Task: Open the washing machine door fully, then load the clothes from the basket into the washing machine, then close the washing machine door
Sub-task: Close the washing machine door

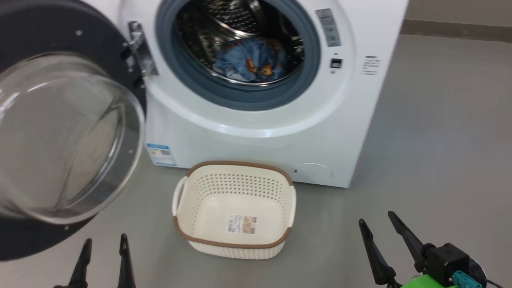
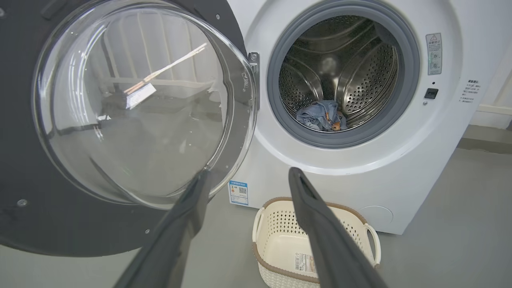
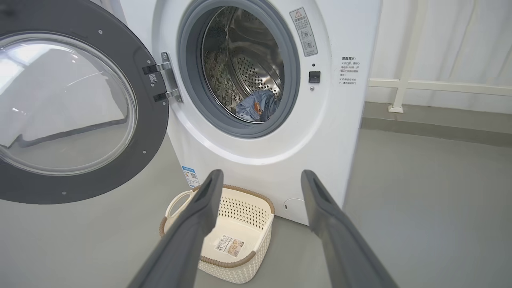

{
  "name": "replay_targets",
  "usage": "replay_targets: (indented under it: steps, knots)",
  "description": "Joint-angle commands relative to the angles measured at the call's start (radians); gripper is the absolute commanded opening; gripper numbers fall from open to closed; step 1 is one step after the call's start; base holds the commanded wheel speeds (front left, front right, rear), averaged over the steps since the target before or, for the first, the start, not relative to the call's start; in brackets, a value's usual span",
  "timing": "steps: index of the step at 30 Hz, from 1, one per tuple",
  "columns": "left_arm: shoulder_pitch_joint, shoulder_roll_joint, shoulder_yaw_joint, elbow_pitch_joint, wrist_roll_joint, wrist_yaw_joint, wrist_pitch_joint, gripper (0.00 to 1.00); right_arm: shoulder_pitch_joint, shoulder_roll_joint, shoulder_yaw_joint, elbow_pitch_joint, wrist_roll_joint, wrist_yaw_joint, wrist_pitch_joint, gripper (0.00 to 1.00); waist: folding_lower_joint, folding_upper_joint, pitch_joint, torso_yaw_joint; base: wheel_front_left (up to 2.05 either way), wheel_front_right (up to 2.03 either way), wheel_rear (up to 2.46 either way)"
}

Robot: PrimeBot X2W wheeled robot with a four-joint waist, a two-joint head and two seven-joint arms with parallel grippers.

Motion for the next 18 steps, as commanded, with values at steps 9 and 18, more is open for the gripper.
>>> replay_targets:
  steps: [9, 18]
  knots:
    - [-0.046, -0.002, 0.058, -0.017, 0.017, 0.009, -0.011, 1.00, -0.045, -0.003, 0.039, -0.034, -0.005, 0.006, 0.006, 1.00, 0.0000, 0.0000, 0.015, 0.237, 0.00, 0.00, 0.00]
    - [-0.033, -0.019, 0.076, -0.013, 0.021, 0.003, -0.012, 1.00, -0.060, -0.003, 0.071, -0.025, 0.003, 0.006, 0.009, 1.00, 0.0000, 0.0000, 0.017, 0.323, 0.00, 0.00, 0.00]
